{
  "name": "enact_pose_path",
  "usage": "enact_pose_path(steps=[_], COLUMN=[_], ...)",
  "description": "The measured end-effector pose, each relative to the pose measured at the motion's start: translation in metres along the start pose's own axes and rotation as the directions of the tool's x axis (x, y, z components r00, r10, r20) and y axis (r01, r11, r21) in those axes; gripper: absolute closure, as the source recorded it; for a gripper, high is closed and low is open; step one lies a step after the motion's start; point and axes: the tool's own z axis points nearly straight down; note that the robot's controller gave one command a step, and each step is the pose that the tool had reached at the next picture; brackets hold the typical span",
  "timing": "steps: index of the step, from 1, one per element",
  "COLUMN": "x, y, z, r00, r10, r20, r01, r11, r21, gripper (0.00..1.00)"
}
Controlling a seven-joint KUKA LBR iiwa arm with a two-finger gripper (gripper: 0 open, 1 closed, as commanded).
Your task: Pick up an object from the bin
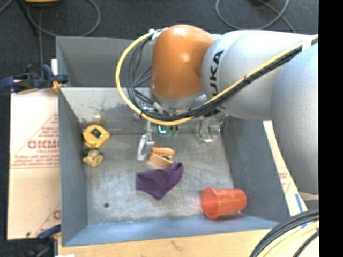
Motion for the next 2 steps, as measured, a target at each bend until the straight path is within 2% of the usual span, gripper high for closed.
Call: enact_pose_path(steps=[1,2], x=[-0.001,0.036], y=[-0.001,-0.028], z=[-0.005,0.03], r00=[1.0,1.0], r10=[0.002,-0.013], r20=[0.006,0.014], r01=[-0.002,0.013], r11=[1.0,1.0], r21=[-0.001,-0.001], gripper=[0.0,0.0])
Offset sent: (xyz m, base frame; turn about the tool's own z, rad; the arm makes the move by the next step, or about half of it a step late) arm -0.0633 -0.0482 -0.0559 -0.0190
